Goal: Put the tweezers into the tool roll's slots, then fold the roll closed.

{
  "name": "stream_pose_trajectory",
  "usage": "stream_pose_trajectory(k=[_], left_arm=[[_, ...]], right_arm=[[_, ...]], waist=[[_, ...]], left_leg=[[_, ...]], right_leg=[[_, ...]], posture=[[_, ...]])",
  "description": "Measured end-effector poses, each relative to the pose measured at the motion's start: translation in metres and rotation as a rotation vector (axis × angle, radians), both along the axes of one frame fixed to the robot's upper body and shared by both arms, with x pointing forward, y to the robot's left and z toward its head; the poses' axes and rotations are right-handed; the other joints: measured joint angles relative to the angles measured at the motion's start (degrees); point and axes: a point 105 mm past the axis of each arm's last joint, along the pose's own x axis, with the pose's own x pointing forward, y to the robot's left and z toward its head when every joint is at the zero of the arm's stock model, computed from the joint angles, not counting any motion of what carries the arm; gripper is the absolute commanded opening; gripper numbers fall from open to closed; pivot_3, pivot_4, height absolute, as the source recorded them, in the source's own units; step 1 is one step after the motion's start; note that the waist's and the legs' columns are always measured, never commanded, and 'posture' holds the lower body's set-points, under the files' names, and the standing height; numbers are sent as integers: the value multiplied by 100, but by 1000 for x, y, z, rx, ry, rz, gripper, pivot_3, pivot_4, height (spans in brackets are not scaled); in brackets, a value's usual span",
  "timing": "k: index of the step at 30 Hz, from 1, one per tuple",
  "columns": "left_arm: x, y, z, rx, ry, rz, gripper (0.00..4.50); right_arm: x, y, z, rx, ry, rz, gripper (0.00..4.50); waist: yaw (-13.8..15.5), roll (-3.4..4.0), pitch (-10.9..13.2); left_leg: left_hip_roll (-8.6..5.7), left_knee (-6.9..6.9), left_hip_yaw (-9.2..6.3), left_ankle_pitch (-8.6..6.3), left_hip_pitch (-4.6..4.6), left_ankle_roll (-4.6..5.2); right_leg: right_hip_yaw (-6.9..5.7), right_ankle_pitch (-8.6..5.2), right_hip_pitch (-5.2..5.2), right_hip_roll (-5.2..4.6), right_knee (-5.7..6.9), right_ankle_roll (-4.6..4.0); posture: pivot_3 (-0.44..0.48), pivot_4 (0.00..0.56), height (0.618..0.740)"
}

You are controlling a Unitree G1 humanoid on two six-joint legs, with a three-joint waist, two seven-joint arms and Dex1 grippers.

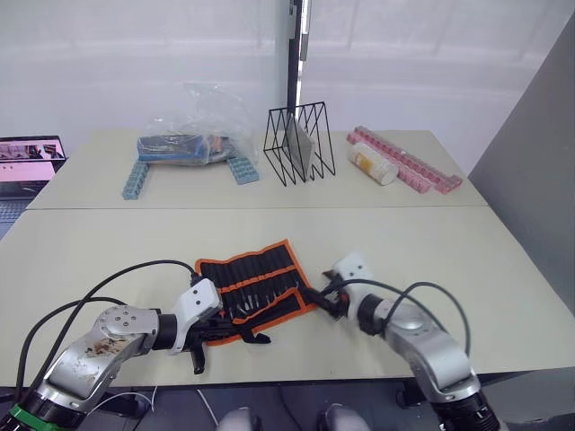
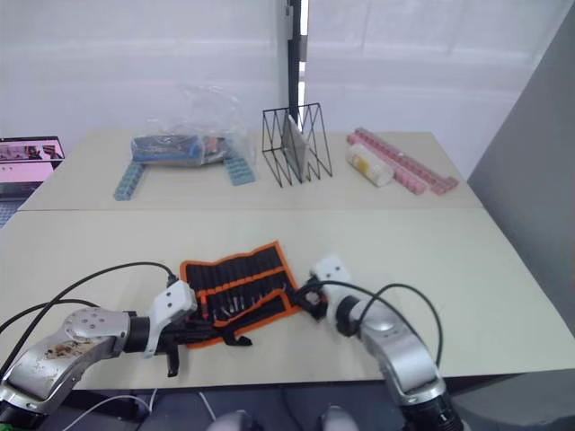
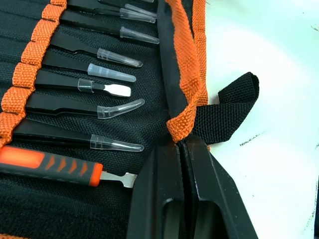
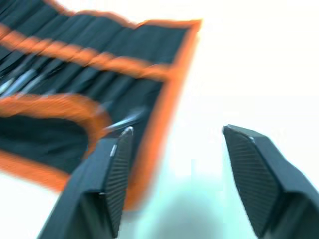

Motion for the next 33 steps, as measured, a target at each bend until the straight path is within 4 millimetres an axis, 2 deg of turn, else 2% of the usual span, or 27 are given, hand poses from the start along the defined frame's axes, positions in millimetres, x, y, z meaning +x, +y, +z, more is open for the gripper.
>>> stream_pose_trajectory(k=[2,4,8,10,13,17,20,31,33], left_arm=[[1,1,1,-7,9,7,0],[1,0,1,-12,18,12,0],[2,1,0,-14,23,11,0],[2,1,0,-16,24,12,0],[2,1,0,-18,26,12,0],[0,3,-1,-18,35,17,0],[-1,5,-1,-16,38,19,0],[-3,7,-1,-19,22,20,0],[-3,8,0,-20,13,27,642]], right_arm=[[-2,0,9,25,-36,32,2883],[-11,8,16,43,-76,124,2883],[-34,36,18,56,-127,321,1724],[-41,50,18,72,-147,381,946],[-48,63,19,80,-179,429,14],[-48,68,9,60,-190,450,14],[-43,69,-4,28,-175,444,14],[-23,78,-30,-20,-144,430,14],[-22,79,-31,-17,-143,427,0]], waist=[[-4,7,-1],[-6,22,-1],[-9,25,-1],[-10,25,-1],[-12,25,-1],[-17,25,-1],[-52,26,0],[-73,28,1],[-91,27,1]], left_leg=[[0,-5,0,0,1,0],[-1,-7,0,0,1,0],[-1,-8,1,0,1,0],[0,-8,0,0,1,0],[0,-8,0,0,1,0],[1,-9,0,0,2,0],[2,-15,1,0,3,0],[2,-33,1,1,6,-3],[4,-38,1,2,8,-4]], right_leg=[[0,0,-1,1,-1,0],[1,0,-1,0,-4,0],[1,0,0,0,-7,0],[1,-1,0,0,-6,0],[1,-1,-1,-2,-6,0],[-1,-3,-1,-2,-6,-5],[-1,-5,-3,-3,-5,-8],[0,-7,-7,-10,-5,-12],[1,-9,-9,-11,-5,-15]], posture=[[0,150,737],[0,150,737],[0,150,737],[0,150,737],[0,150,737],[0,150,737],[0,150,737],[0,150,737],[0,150,737]])
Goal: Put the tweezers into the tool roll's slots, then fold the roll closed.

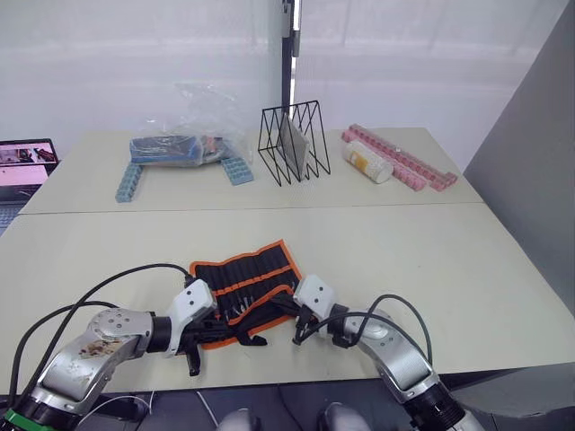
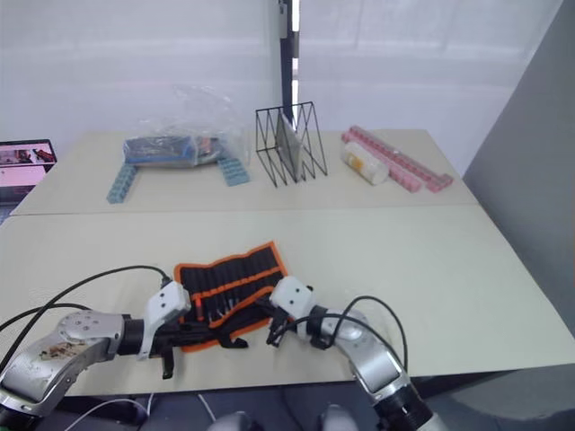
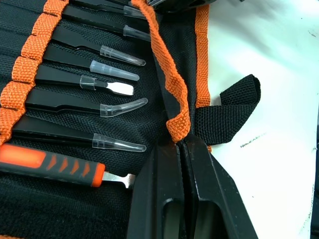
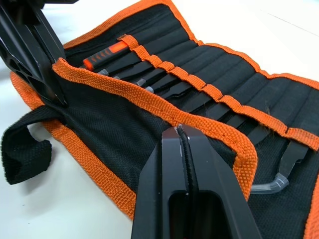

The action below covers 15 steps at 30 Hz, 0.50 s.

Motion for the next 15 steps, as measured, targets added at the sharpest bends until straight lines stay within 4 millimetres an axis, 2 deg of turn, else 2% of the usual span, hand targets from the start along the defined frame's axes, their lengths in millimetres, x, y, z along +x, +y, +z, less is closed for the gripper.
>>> stream_pose_trajectory(k=[3,7,12,15], left_arm=[[-1,6,3,8,-19,9,1505],[-1,12,9,20,-42,15,2867],[10,30,34,-42,-87,123,4476],[14,29,47,-141,-111,167,4476]], right_arm=[[2,-1,-3,-10,1,-9,0],[5,0,-5,-20,15,-23,0],[5,-1,-8,-42,39,-26,0],[4,-1,-8,-49,46,-21,0]], waist=[[-1,1,1],[16,1,2],[21,-1,2],[22,-1,2]], left_leg=[[4,-4,-1,2,1,-4],[6,-4,-4,8,0,-15],[6,-5,-8,9,-1,-17],[5,-8,-10,8,-1,-17]], right_leg=[[0,-2,-2,-6,0,-4],[0,-2,-2,-13,0,-7],[-4,-3,-2,-21,0,-7],[-4,-2,-2,-30,0,-7]], posture=[[0,150,737],[0,150,737],[0,150,737],[0,150,737]])
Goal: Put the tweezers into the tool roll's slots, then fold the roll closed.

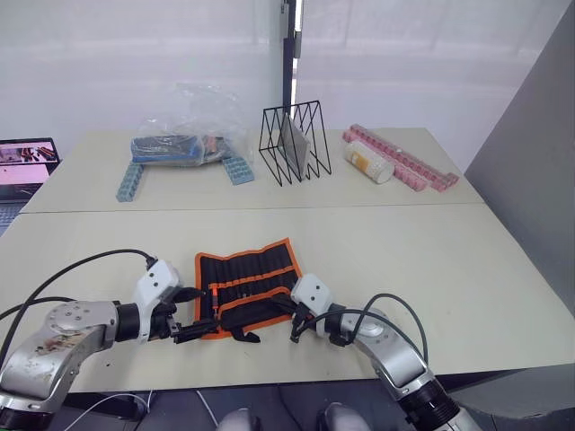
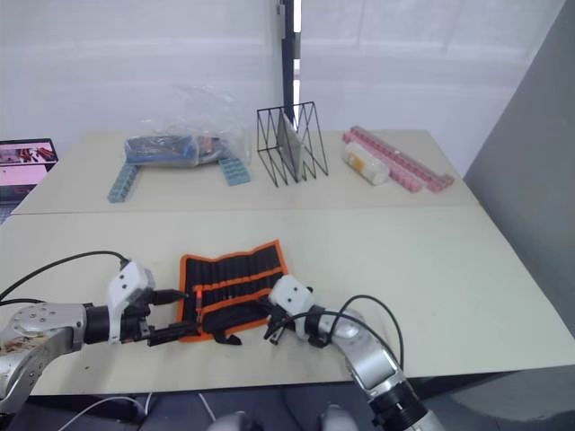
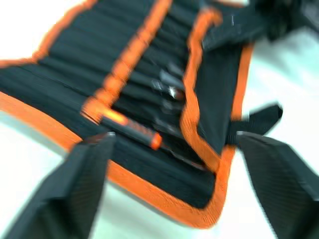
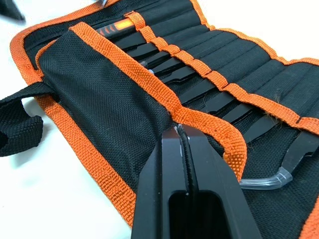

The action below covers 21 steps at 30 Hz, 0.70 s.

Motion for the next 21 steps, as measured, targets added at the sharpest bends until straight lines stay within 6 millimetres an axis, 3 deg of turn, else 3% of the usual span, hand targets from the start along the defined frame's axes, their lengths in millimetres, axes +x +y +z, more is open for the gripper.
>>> stream_pose_trajectory(k=[4,8,17,21], left_arm=[[1,-18,13,-175,-33,34,4476],[-9,-39,6,-259,-22,67,4476],[-19,-95,-21,-428,-30,220,1674],[-14,-99,-38,-366,-57,275,262]], right_arm=[[0,1,1,-17,4,2,0],[0,2,1,-21,21,-7,0],[-4,7,2,2,74,-61,0],[-5,7,2,-1,85,-65,0]], waist=[[0,-3,-2],[-13,-3,-2],[-14,-7,-5],[-10,-6,-5]], left_leg=[[-1,0,-5,0,0,0],[-1,-7,-7,0,2,-1],[-2,-9,-9,-1,2,-2],[-3,-9,-9,0,2,-1]], right_leg=[[6,0,3,-12,0,0],[16,0,4,-20,0,-1],[22,0,7,-30,-5,-2],[18,-3,6,-23,-8,-7]], posture=[[0,150,737],[0,150,737],[0,150,737],[0,150,737]])
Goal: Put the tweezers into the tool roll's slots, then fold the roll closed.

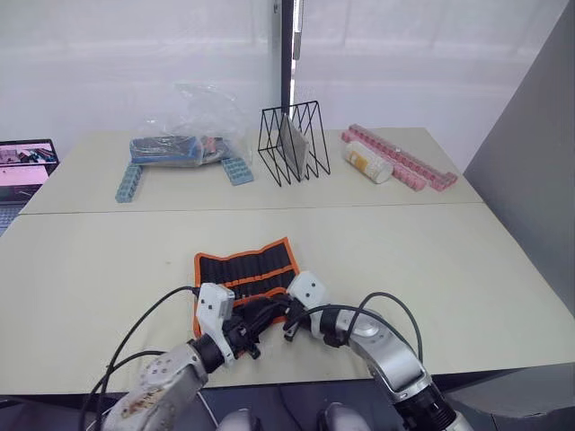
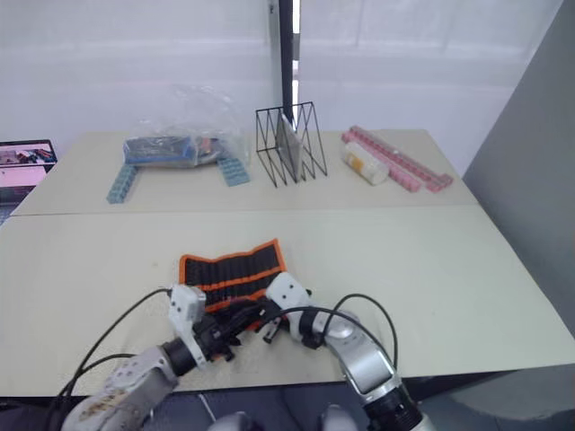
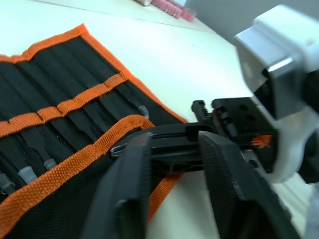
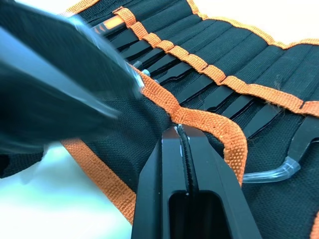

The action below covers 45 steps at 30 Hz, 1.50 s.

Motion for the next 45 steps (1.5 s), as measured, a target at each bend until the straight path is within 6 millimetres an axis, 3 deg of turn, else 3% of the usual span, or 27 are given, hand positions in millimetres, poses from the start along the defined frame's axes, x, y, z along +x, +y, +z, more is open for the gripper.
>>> stream_pose_trajectory(k=[1,3,10,17,26,40,45], left_arm=[[1,2,-8,39,6,8,14],[2,6,-25,99,28,27,14],[9,6,-35,223,-32,32,14],[5,15,-36,232,-32,66,14],[-4,62,-34,218,30,202,14],[-5,62,-34,274,18,173,14],[-5,64,-31,295,8,161,14]], right_arm=[[0,0,0,0,0,0,0],[0,-1,0,-5,0,1,0],[1,-4,-1,-21,8,-5,0],[1,-4,-2,-22,8,-15,0],[2,-19,-4,-34,-29,-84,0],[3,-40,0,7,-33,-174,0],[2,-41,9,80,-37,-189,0]], waist=[[1,1,0],[7,1,0],[21,33,-21],[-26,36,-29],[24,34,-31],[23,47,-39],[16,50,-25]], left_leg=[[-1,0,0,0,-1,0],[-3,0,1,0,-3,1],[2,1,0,1,5,2],[14,-3,0,1,10,3],[17,-5,-5,0,10,2],[18,-14,-5,0,3,1],[18,-15,-5,0,-6,1]], right_leg=[[-1,0,0,4,-1,0],[-16,0,0,20,-8,0],[-16,-1,13,8,-19,0],[-7,-9,10,18,-19,-12],[-3,-13,9,5,-24,-18],[-3,-16,3,-4,-29,-22],[-3,-17,-7,-6,-30,-24]], posture=[[0,150,737],[0,150,737],[0,150,737],[0,150,737],[0,150,737],[0,150,737],[0,150,737]])
